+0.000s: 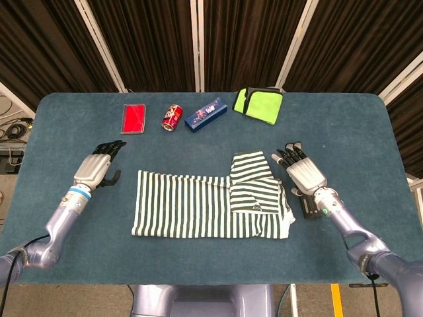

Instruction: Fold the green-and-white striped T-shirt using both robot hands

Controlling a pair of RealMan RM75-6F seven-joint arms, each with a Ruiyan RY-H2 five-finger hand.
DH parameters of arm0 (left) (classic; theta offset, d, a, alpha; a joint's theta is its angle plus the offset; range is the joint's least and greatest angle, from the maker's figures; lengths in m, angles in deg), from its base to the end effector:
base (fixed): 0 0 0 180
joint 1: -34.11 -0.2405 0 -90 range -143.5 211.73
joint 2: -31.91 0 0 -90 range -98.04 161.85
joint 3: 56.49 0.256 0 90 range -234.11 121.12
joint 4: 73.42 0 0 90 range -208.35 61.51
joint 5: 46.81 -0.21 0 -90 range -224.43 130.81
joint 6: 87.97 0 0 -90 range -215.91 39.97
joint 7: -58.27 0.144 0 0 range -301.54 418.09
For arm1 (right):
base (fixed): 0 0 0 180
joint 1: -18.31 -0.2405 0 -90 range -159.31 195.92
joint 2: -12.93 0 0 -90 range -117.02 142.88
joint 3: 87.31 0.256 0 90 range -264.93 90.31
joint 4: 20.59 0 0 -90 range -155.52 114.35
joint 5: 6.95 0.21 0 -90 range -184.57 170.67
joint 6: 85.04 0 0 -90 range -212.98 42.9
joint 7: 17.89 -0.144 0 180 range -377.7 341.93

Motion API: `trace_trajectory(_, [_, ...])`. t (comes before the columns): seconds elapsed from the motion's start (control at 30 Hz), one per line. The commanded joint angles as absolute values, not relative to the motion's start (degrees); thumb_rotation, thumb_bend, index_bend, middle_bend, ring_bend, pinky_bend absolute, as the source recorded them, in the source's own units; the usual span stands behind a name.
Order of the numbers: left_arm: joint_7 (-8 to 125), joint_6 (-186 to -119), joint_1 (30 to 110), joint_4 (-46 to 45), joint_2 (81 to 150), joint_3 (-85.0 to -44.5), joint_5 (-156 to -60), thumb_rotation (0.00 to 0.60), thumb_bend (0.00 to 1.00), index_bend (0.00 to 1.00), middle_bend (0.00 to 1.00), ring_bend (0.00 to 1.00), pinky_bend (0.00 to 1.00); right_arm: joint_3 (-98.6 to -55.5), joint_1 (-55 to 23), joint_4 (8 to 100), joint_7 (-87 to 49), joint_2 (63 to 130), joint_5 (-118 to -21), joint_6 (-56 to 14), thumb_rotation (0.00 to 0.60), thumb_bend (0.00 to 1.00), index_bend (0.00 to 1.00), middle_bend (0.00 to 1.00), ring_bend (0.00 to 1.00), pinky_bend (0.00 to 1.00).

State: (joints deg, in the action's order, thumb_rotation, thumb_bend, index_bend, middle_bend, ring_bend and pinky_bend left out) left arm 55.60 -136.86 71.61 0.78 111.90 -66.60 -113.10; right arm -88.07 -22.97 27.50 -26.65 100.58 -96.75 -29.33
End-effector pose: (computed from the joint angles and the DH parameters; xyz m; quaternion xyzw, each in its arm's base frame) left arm -0.2438 0.3726 0.0512 -0.6700 -0.4662 -0.3530 0.4574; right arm -0.2686 -0.3903 0.0412 0.8053 -0.2402 0.2884 0.4589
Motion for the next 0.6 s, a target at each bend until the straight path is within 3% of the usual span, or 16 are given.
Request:
trace_trajectory(0.03, [58.86, -141.00, 69.25, 3.55, 109.16, -65.86, -112.81, 0.600, 0.59, 0.00, 0.00, 0.00, 0.00, -87.42, -22.59, 33.08, -24.76, 95.56, -97.02, -27.20, 0.600, 0.00, 0.05, 0.00, 0.00, 0.00])
trace_trajectory(0.23, [61.08, -148.48, 63.84, 11.01, 102.33, -64.08, -114.28, 0.600, 0.58, 0.00, 0.00, 0.00, 0.00, -84.52, -24.91, 40.13, -22.67, 90.52, -94.85, -29.74, 0.600, 0.00, 0.07, 0.00, 0.00, 0.00])
trace_trajectory(0.33, [62.29, -150.20, 61.97, 13.79, 99.49, -63.23, -114.07, 0.600, 0.51, 0.00, 0.00, 0.00, 0.00, -83.32, -26.23, 41.18, -22.11, 90.34, -93.64, -31.71, 0.600, 0.00, 0.08, 0.00, 0.00, 0.00])
trace_trajectory(0.4, [63.64, -151.87, 60.13, 17.45, 96.82, -62.69, -112.96, 0.600, 0.41, 0.00, 0.00, 0.00, 0.00, -82.08, -27.67, 41.40, -22.09, 91.07, -92.12, -34.06, 0.600, 0.00, 0.09, 0.00, 0.00, 0.00])
trace_trajectory(0.5, [65.32, -154.60, 57.79, 21.79, 94.05, -62.20, -111.76, 0.600, 0.18, 0.00, 0.00, 0.00, 0.00, -80.55, -29.91, 40.09, -22.23, 92.99, -90.15, -37.54, 0.600, 0.00, 0.09, 0.01, 0.00, 0.00])
trace_trajectory(0.6, [66.36, -158.01, 55.60, 24.50, 92.48, -62.05, -111.52, 0.600, 0.07, 0.00, 0.00, 0.00, 0.00, -79.31, -32.22, 37.39, -22.28, 95.51, -88.30, -41.14, 0.600, 0.00, 0.10, 0.02, 0.00, 0.00])
